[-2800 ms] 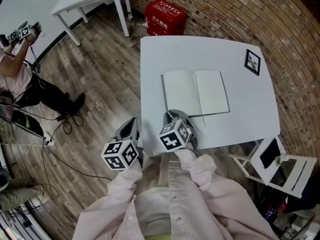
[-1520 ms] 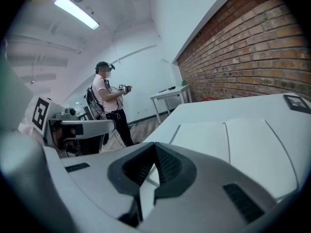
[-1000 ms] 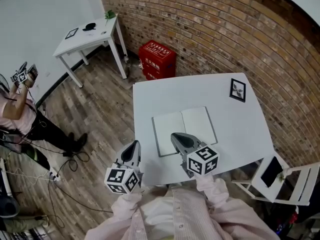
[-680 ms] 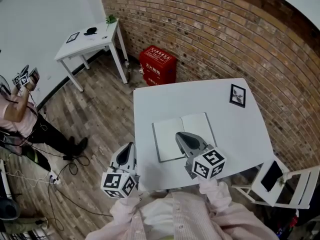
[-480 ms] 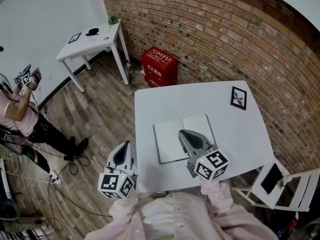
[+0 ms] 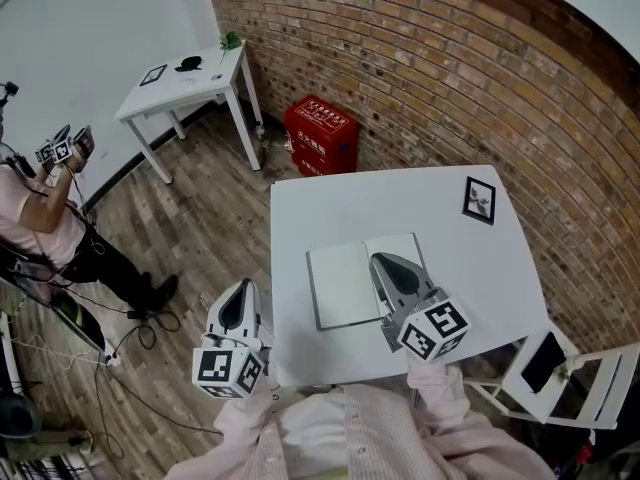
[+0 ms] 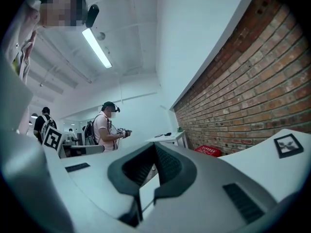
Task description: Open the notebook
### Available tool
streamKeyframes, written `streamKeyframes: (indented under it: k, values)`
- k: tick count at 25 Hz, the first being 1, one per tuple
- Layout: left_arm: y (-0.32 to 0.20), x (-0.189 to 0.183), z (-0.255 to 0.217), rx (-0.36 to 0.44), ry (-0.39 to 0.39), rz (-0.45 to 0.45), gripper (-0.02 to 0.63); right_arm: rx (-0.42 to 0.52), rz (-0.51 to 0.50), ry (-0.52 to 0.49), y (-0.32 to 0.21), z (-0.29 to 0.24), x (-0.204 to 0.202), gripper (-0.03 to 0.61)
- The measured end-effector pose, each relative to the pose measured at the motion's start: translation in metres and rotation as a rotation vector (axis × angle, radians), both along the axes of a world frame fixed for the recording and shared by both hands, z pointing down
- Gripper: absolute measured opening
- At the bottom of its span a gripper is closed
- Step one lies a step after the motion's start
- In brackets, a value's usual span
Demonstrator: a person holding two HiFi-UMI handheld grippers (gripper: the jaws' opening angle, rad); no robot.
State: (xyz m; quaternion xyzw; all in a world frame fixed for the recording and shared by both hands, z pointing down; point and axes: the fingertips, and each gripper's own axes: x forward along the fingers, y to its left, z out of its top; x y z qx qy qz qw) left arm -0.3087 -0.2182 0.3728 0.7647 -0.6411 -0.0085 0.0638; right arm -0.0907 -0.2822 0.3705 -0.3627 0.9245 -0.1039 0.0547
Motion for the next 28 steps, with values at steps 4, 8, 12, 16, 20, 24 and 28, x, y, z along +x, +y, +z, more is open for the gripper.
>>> streamKeyframes:
  k: [4, 8, 12, 16, 20, 24, 28]
  values:
    - [0.001, -0.001, 0.001, -0.003, -0.002, -0.001, -0.008, -0.011, 0.008, 0.004, 0.002, 0.004, 0.002, 0.003]
    - [-0.001, 0.001, 0.004, -0.013, -0.006, -0.003, -0.008, -0.015, 0.013, 0.01, 0.001, 0.007, 0.006, 0.003]
    - [-0.003, 0.002, 0.008, -0.022, -0.009, -0.007, -0.008, -0.014, 0.008, 0.036, 0.0, 0.012, 0.008, 0.003]
    - [-0.002, 0.002, 0.012, -0.034, -0.007, -0.008, -0.008, -0.024, 0.0, 0.051, 0.001, 0.02, 0.008, 0.003]
    - [-0.006, 0.005, 0.014, -0.044, -0.006, -0.007, -0.008, -0.037, 0.002, 0.053, -0.003, 0.023, 0.011, 0.003]
    - [-0.004, 0.005, 0.018, -0.054, -0.003, -0.007, -0.008, -0.044, 0.01, 0.062, -0.002, 0.025, 0.014, 0.003]
    - [-0.002, 0.005, 0.02, -0.058, -0.005, -0.008, -0.008, -0.047, 0.015, 0.067, -0.001, 0.029, 0.016, 0.003]
